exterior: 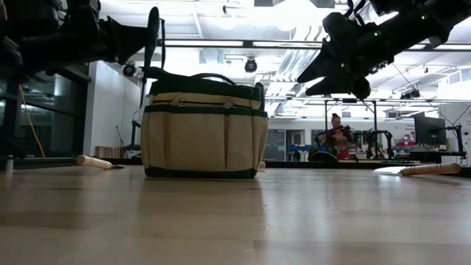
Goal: Pick & Place Garden tools in Gardening bag
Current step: Put the green shear scissors into the light brown gardening bag
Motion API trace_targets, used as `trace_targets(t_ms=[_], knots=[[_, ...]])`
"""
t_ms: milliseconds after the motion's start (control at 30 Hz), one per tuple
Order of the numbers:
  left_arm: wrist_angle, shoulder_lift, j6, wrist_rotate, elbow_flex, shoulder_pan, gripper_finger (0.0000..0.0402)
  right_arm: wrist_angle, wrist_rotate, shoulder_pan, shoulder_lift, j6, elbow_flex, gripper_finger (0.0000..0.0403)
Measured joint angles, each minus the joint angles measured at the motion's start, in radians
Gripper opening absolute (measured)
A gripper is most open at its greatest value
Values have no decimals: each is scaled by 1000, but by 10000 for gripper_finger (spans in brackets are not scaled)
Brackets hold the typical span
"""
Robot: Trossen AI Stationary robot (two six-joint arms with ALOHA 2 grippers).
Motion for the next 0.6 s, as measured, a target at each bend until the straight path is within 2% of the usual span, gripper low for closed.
trace_targets(t_ms=[333, 600], knots=[[98, 92, -21, -1, 4, 0, 42, 0, 0, 0, 0, -9, 0, 205], [96, 171, -21, 23, 81, 0, 42, 0, 0, 0, 0, -9, 0, 205]])
